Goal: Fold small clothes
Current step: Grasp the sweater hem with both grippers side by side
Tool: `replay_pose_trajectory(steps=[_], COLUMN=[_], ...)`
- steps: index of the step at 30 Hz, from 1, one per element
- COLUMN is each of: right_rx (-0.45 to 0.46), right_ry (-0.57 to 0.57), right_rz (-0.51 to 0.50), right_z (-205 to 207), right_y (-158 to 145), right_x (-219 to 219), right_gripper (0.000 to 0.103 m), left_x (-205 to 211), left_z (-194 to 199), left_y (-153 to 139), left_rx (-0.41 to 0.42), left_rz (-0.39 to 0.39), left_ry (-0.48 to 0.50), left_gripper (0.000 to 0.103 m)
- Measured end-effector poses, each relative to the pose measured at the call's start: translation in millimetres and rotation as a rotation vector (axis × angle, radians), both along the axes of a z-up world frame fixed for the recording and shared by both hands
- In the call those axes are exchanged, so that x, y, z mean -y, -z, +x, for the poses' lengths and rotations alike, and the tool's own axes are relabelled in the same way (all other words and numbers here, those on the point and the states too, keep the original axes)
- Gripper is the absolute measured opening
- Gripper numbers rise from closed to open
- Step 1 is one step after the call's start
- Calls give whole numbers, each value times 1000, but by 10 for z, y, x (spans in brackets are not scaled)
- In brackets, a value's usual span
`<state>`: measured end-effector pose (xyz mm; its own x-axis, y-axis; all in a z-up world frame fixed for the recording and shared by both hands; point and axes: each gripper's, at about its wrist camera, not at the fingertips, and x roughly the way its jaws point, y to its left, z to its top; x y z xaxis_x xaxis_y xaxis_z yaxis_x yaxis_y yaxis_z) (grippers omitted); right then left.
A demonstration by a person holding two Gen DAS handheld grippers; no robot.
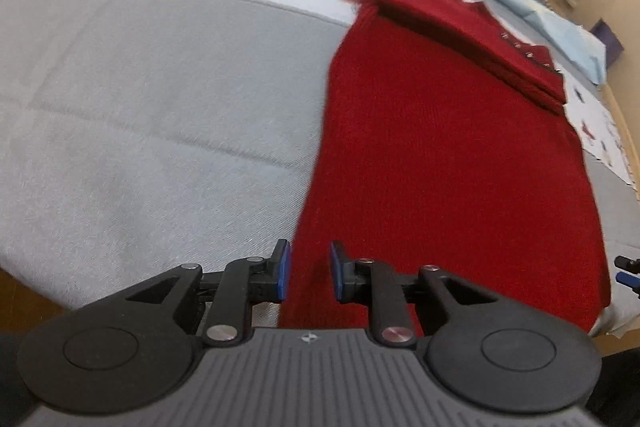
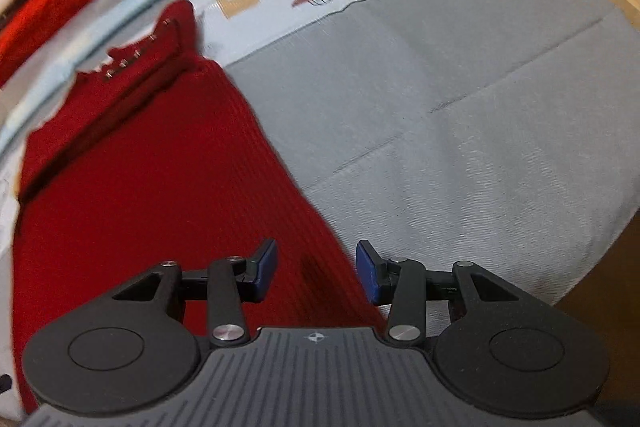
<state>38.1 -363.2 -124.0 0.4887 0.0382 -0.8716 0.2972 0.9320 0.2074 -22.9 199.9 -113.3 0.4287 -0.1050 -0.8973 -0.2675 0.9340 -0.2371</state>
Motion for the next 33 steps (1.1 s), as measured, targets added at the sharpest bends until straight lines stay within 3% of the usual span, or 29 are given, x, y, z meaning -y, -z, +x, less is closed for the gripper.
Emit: replay_pose_trajectory(steps=[6,9,19,22,26,31,33], right_rx=[-65,-111,-135,-129,-112,-102,-107], right_ry=[5,-20,-78,-114,-137,-142,-138], right_rz=[-31,-49,-93,-87,-49,-32,-30], right_z=[8,19,94,99,95,83,86], right_y=[148,228,301,299,284,272,283], right_x=[56,46,-127,-183,-201,-191,-198], right_gripper=[46,46,52,45,24,23,29], left_x=[-11,41,147,158,173,255,284], left_z=[67,108,154,155,93,118,123], left_y=[118,176,198,203,176,169,169], left_rx=[-64,-86,-65,-60,-60,-58,-56], left_rz=[-29,-3,50,51,53,77,90], left_ry=[12,26,77,88,93,105,114], left_gripper=[27,31,33,33,32,32,32])
